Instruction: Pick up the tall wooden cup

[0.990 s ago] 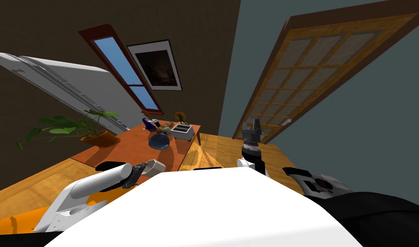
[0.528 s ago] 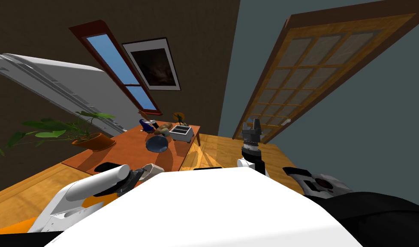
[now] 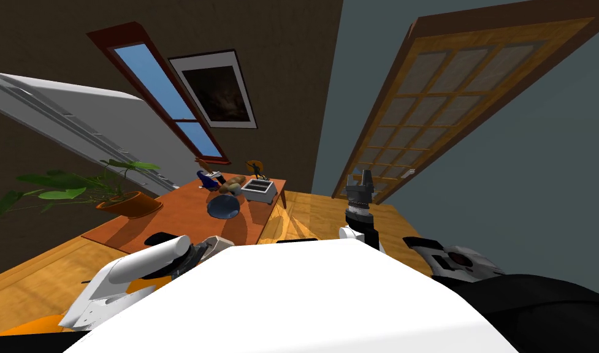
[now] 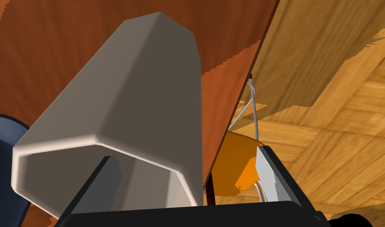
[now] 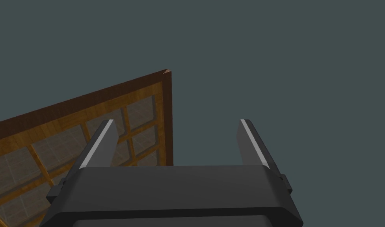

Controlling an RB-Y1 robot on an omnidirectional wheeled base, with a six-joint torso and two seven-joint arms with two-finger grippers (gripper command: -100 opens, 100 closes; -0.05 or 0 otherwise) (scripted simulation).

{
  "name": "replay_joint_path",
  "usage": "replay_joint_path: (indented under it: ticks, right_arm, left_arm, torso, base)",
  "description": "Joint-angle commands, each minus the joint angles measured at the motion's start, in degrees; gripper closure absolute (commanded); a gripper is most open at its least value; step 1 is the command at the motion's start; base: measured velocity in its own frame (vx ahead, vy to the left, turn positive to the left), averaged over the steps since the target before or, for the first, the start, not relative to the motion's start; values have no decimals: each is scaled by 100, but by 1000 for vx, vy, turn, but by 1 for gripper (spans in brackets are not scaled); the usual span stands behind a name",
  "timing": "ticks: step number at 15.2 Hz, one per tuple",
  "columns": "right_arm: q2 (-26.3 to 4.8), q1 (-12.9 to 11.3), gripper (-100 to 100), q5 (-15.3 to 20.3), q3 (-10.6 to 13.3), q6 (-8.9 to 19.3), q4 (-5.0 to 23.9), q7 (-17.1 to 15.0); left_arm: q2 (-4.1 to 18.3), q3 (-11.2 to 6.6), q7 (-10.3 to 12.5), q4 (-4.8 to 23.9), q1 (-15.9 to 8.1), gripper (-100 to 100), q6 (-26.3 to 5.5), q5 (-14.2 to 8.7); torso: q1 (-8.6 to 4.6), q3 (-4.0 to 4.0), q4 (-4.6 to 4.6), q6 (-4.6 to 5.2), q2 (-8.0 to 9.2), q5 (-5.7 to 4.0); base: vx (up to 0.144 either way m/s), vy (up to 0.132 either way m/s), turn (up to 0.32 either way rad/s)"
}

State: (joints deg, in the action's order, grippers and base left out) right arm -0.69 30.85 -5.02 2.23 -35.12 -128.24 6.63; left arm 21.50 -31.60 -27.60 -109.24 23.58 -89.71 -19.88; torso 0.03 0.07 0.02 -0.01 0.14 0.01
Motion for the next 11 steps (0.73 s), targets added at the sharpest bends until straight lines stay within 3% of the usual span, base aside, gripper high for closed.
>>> replay_joint_path:
  ticks: [1, 2, 6, 10, 11]
  right_arm:
    - [0, 0, 0, 0, 0, 0, 0, 0]
    - [0, 0, 0, 0, 0, 0, 0, 0]
    - [0, 0, 0, 0, 0, 0, 0, 0]
    - [0, 1, 0, 0, 0, 0, 0, 0]
    - [0, 1, 0, 0, 0, 0, 0, 0]
  left_arm:
    - [0, 0, 0, 0, 0, -100, 0, 0]
    - [1, 7, 2, 22, -5, 100, 28, 4]
    - [-1, 9, 1, 23, -2, 100, 23, 2]
    - [19, -138, -33, -345, 72, 100, -308, -100]
    - [23, -112, -32, -251, 54, 100, -218, -84]
  torso:
    - [0, 0, 0, 0, 0, 0]
    - [-2, 0, 0, -1, -1, -1]
    - [-4, -4, 0, 0, -9, -2]
    - [-15, -8, 0, -2, -17, -9]
    - [-18, -8, 0, -1, -18, -10]
  base:
    - [-17, 9, -8]
    - [-6, 4, -1]
    - [0, 0, 0]
    - [21, -15, 25]
    - [15, -11, 12]
